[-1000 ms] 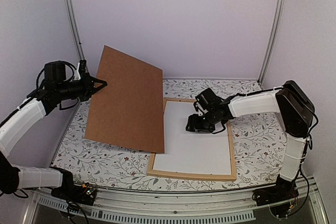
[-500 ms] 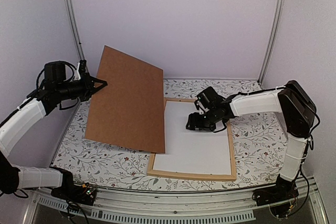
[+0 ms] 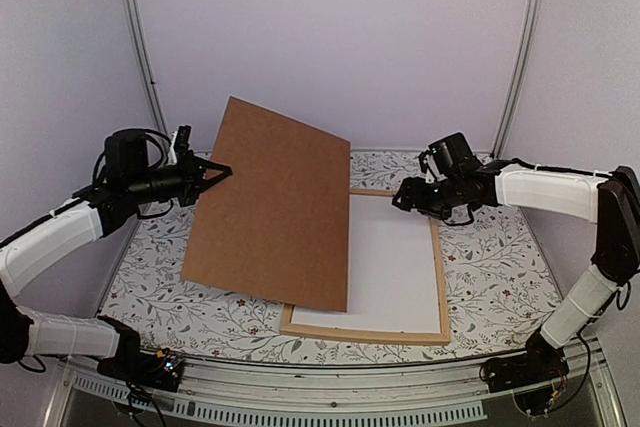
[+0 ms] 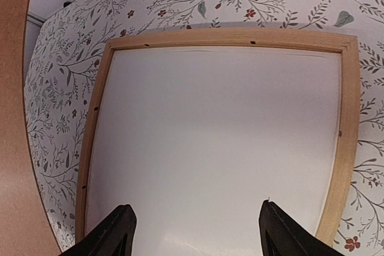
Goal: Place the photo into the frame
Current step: Place the backboard on the frame body.
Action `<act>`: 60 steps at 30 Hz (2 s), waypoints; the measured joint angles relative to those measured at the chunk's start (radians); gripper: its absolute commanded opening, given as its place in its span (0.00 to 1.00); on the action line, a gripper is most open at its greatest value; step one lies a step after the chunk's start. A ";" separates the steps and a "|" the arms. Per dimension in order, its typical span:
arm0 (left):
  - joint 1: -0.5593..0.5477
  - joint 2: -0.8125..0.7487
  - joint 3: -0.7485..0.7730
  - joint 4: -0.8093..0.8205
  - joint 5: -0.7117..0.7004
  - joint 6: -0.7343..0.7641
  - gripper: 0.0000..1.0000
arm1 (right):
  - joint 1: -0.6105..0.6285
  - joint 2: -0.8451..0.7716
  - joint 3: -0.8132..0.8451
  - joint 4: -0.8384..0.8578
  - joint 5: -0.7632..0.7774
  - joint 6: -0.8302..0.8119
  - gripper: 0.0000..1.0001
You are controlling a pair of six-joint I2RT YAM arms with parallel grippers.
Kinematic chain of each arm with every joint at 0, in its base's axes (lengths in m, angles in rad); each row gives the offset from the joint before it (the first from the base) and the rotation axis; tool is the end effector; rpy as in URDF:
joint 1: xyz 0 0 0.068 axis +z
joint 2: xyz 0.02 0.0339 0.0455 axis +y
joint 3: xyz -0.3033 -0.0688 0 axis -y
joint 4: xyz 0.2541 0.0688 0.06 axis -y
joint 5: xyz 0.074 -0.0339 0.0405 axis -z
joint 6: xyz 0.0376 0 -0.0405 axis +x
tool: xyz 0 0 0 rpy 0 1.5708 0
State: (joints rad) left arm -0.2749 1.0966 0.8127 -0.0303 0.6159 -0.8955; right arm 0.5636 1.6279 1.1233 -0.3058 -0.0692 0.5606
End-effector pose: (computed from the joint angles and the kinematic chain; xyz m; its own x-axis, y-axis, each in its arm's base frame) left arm 0.2268 -0.0865 0.3374 -0.7716 -0.4443 -0.4552 0.2369 0.4634 -0.8539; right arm 0.3077 0.1975 0.2652 -0.8235 0.1070 -0.5571 -0.1598 0.8985 0.4089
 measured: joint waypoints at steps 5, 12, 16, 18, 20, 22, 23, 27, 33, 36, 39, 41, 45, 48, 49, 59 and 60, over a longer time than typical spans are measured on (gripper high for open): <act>-0.078 0.044 -0.054 0.149 -0.007 -0.095 0.00 | -0.075 -0.072 -0.067 -0.038 0.009 -0.014 0.75; -0.166 0.169 -0.066 0.283 -0.066 -0.178 0.00 | -0.150 -0.137 -0.111 -0.075 0.012 -0.046 0.76; -0.213 0.261 -0.066 0.362 -0.082 -0.220 0.00 | -0.174 -0.155 -0.135 -0.085 0.011 -0.058 0.76; -0.238 0.309 -0.066 0.396 -0.090 -0.239 0.00 | -0.183 -0.163 -0.148 -0.093 0.011 -0.064 0.76; -0.264 0.349 -0.063 0.417 -0.100 -0.253 0.00 | -0.192 -0.169 -0.161 -0.099 0.011 -0.069 0.76; -0.288 0.388 -0.053 0.435 -0.108 -0.264 0.00 | -0.200 -0.177 -0.170 -0.102 0.011 -0.074 0.76; -0.300 0.408 -0.045 0.443 -0.111 -0.268 0.00 | -0.206 -0.182 -0.176 -0.105 0.011 -0.078 0.76; -0.342 0.485 -0.003 0.481 -0.127 -0.288 0.00 | -0.227 -0.191 -0.186 -0.106 0.009 -0.088 0.76; -0.382 0.581 0.050 0.557 -0.154 -0.331 0.00 | -0.245 -0.192 -0.198 -0.107 0.006 -0.103 0.77; -0.394 0.636 0.074 0.602 -0.162 -0.366 0.00 | -0.248 -0.192 -0.203 -0.107 0.005 -0.113 0.77; -0.406 0.686 0.101 0.625 -0.166 -0.391 0.00 | -0.254 -0.192 -0.204 -0.108 0.005 -0.122 0.77; -0.417 0.711 0.114 0.638 -0.177 -0.404 0.00 | -0.259 -0.192 -0.208 -0.107 0.004 -0.131 0.77; -0.434 0.738 0.124 0.652 -0.196 -0.421 0.00 | -0.269 -0.192 -0.220 -0.106 -0.003 -0.140 0.77; -0.444 0.744 0.124 0.654 -0.219 -0.424 0.00 | -0.274 -0.192 -0.225 -0.105 -0.013 -0.146 0.77; -0.445 0.744 0.124 0.654 -0.227 -0.424 0.00 | -0.275 -0.192 -0.226 -0.105 -0.015 -0.149 0.77; -0.452 0.769 0.135 0.652 -0.254 -0.426 0.00 | -0.279 -0.192 -0.237 -0.095 -0.029 -0.158 0.77; -0.452 0.770 0.135 0.648 -0.254 -0.425 0.00 | -0.279 -0.192 -0.238 -0.092 -0.032 -0.158 0.77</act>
State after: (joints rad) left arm -0.7269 1.8668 0.9474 0.6174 0.3614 -1.3209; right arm 0.2848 1.4361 0.8856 -0.3981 -0.1009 0.4023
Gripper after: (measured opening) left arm 0.036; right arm 0.768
